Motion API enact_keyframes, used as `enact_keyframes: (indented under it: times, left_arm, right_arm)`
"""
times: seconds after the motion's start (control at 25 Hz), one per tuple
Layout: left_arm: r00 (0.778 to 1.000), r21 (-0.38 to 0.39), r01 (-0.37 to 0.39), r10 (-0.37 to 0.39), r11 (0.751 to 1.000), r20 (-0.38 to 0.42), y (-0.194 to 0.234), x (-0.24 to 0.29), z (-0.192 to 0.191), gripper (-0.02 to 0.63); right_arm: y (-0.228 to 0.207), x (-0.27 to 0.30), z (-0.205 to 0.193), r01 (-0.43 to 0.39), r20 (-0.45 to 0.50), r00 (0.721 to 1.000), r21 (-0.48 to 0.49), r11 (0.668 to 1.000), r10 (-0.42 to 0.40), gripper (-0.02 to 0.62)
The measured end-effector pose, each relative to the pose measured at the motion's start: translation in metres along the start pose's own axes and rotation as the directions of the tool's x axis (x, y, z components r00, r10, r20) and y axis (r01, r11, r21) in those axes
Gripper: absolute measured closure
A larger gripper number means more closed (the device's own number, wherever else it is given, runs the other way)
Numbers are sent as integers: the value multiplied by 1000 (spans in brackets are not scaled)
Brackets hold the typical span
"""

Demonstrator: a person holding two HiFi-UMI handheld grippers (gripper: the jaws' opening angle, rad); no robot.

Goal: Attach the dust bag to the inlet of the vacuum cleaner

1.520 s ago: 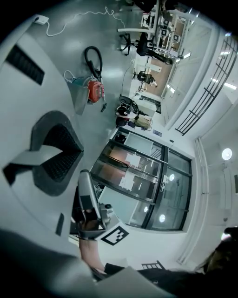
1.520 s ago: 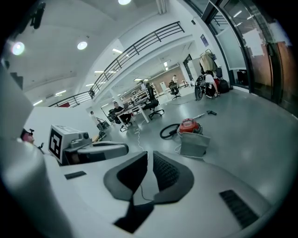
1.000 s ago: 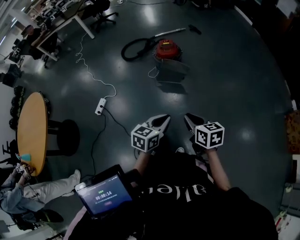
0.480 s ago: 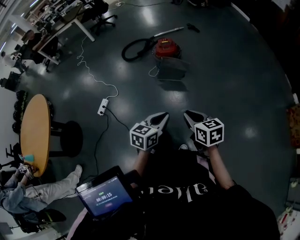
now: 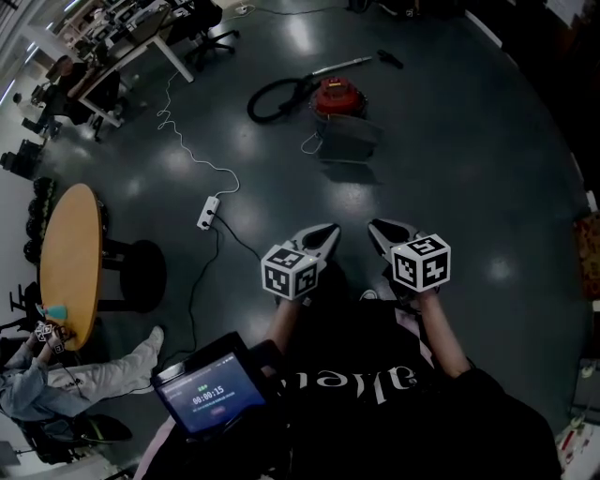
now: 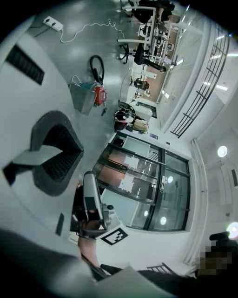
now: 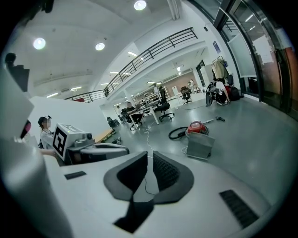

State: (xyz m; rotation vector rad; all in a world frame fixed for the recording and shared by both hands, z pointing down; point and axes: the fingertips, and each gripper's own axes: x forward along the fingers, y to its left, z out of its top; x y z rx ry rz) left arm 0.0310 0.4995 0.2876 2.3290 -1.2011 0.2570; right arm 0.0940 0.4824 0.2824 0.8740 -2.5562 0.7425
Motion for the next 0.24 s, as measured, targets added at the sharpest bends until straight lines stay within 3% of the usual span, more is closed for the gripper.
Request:
enact_keyframes:
  times: [0.24]
  left_arm:
    - [1000, -8, -8, 8, 1000, 10, 7, -12, 2, 601]
  right_arm:
    - [10, 5, 1, -1, -8, 1000, -13, 1000, 1, 543]
